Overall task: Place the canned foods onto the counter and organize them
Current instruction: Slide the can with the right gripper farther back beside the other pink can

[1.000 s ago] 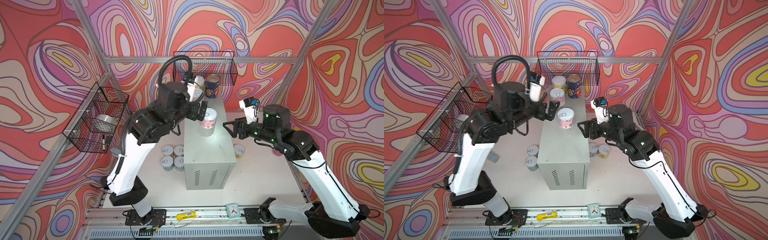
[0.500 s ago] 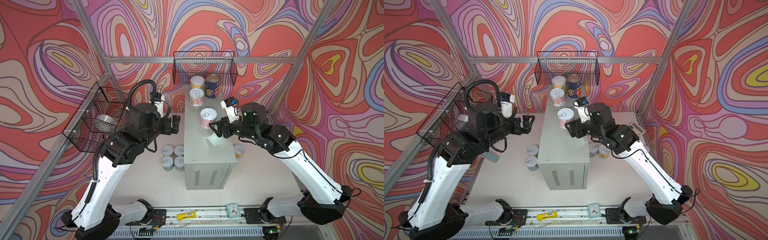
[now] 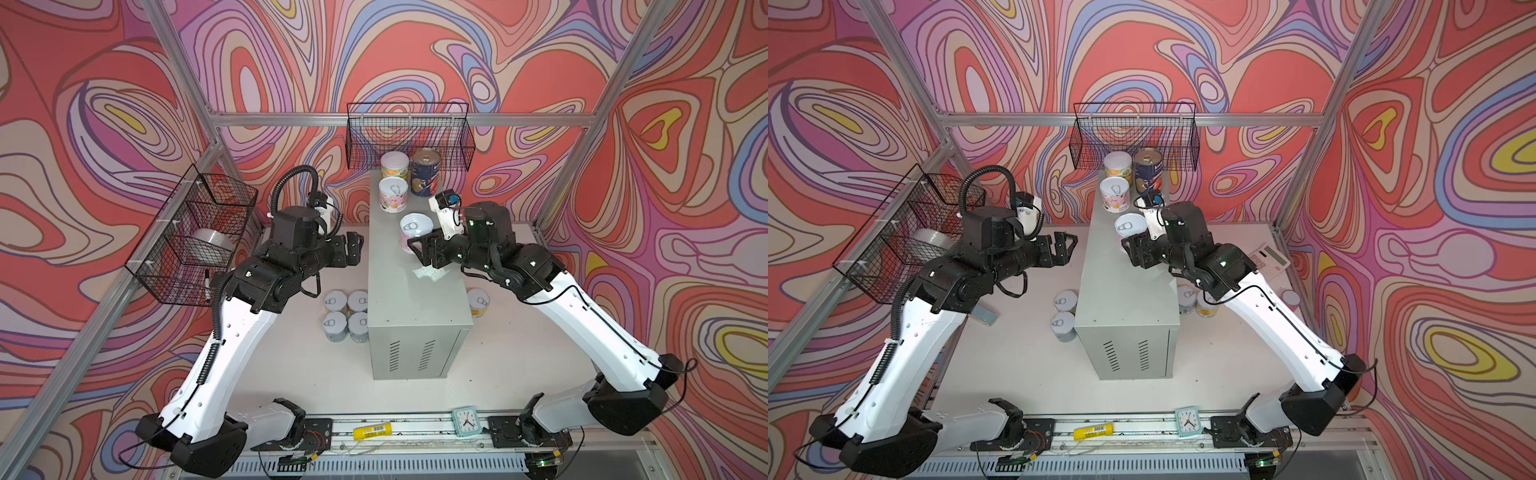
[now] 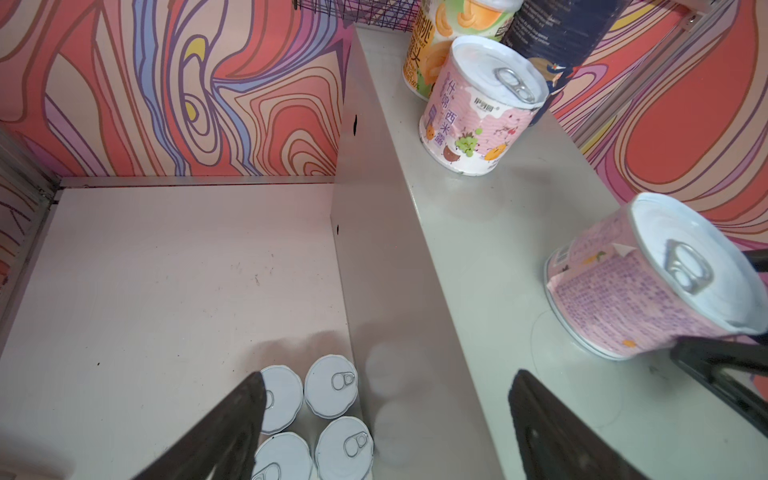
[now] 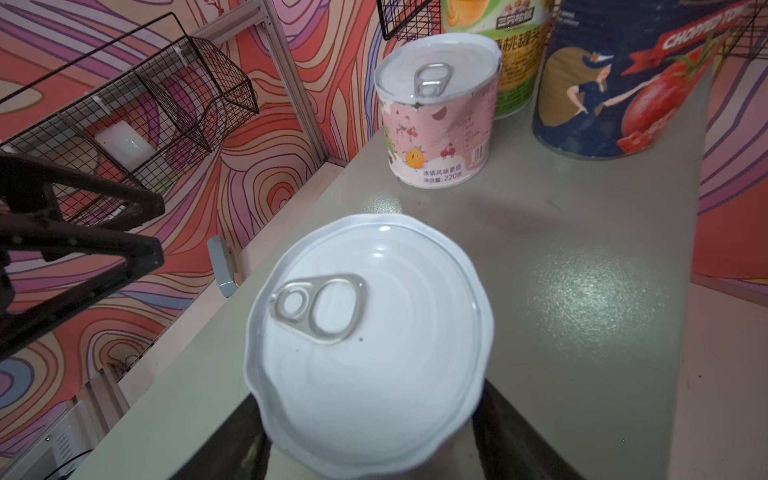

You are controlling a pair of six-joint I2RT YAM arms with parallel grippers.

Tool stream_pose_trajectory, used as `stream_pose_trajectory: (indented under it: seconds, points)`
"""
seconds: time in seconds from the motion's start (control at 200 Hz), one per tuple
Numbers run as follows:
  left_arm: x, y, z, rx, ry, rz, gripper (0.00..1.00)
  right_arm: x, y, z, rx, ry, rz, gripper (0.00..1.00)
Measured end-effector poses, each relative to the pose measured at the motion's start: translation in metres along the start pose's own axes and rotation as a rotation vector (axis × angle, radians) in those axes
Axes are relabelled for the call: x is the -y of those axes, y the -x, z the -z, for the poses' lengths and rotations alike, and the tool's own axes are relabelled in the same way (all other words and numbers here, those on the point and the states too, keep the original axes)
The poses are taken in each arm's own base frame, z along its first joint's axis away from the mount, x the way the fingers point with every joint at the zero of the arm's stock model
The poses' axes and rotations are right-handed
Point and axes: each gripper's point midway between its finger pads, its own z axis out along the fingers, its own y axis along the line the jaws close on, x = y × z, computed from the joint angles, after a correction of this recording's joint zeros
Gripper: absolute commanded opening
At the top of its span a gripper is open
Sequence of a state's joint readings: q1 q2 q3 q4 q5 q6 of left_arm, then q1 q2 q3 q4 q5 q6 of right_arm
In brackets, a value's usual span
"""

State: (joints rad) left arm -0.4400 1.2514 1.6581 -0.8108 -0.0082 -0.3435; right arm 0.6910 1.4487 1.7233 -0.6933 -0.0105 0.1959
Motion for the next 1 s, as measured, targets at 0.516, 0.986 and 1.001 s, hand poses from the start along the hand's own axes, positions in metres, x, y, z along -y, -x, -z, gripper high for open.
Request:
stream_pose_trajectory:
  seconds: [0.516, 0.986, 1.001]
  points:
    - [-0.004, -0.011, -0.019, -0.034, 0.005, 0.006, 0.88, 0.052, 0.021, -0.014, 0.082, -0.176, -0.032, 0.71]
    - [-0.006, -0.009, -0.022, -0.029, 0.009, 0.009, 0.87, 0.06, 0.026, -0.027, 0.094, -0.154, -0.053, 0.78]
    - [-0.006, -0.009, -0.022, -0.029, 0.009, 0.009, 0.87, 0.06, 0.026, -0.027, 0.093, -0.151, -0.053, 0.79]
